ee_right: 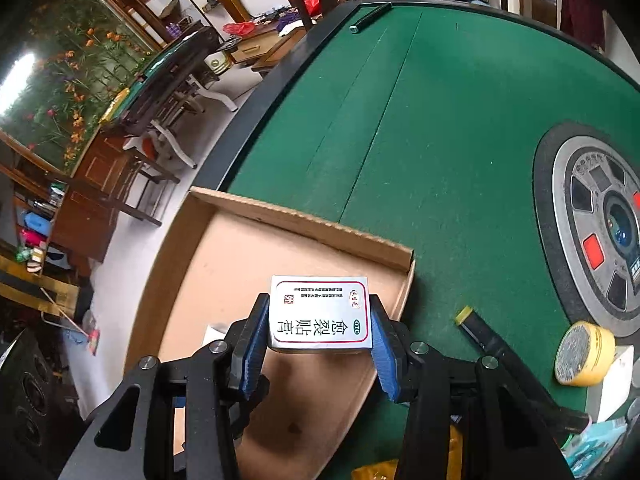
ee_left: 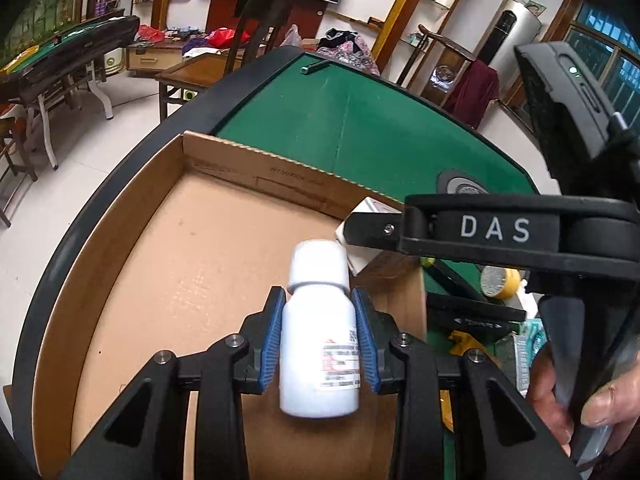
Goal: Organize objects
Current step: 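Release white pill bottle in tray with left tool while right tool carries ointment box, then grasp the yellow foil packet with the left tool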
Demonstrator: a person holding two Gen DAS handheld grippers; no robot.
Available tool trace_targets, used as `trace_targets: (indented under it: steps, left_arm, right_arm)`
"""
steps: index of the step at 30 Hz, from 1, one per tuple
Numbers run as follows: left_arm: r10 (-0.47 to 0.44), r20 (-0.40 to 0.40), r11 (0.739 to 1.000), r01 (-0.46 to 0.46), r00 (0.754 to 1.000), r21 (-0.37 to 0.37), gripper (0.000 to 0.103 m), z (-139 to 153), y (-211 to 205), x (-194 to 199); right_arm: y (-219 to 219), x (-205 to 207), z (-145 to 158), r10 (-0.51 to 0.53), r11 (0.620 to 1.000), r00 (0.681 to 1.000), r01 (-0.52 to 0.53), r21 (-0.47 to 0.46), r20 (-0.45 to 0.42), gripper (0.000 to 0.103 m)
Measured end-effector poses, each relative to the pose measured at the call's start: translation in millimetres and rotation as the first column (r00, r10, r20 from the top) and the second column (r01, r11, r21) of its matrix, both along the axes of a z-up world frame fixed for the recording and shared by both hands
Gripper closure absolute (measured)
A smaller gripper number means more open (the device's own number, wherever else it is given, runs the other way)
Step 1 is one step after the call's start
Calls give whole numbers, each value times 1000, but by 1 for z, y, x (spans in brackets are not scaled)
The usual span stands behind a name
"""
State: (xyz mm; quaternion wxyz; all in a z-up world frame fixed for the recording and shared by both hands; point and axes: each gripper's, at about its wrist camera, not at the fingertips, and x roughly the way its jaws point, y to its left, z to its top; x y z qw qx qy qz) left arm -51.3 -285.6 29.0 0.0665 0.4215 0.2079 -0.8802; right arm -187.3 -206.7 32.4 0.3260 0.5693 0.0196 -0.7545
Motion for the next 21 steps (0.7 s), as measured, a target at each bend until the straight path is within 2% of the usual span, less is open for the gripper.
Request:
trace_targets:
  steps: [1, 3, 5, 8, 12, 14, 17, 21]
  left_arm:
    - [7, -3, 1000, -7, 1000, 3, 70, -1, -1, -1]
    - [23, -10, 1000, -23, 1000, -2, 63, 1, -4, -1]
    - [43, -20, 999, -44, 999, -20, 43, 4, -6, -1]
    - [56, -41, 998, -57, 998, -16, 42, 10, -7, 5]
    - [106, -62, 994, -107, 992, -27, 33, 27, -8, 24]
    - [112, -83, 993, -116, 990, -35, 28, 38, -3, 36]
    - [77, -128, 996, -83, 989, -45, 22, 56, 11, 51]
    - [-77, -181, 987, 49, 981, -155, 20, 69, 60, 57]
  right_arm:
    - [-1, 0, 0, 1, 1000, 1000, -1, 12, -13, 51]
    - [-1, 0, 0, -8, 999, 999, 10, 37, -44, 50]
    - [2, -1, -1, -15, 999, 999, 17, 38, -41, 49]
    - [10, 1, 8, -22, 1000, 998, 24, 21, -61, 44]
    - [29, 9, 30, -54, 999, 992, 53, -11, -118, 22]
    - [49, 15, 41, -60, 998, 989, 55, -39, -138, 21]
    - [89, 28, 54, -71, 996, 979, 61, -59, -190, 17]
    - [165, 44, 58, -167, 986, 942, 155, -62, -292, 11]
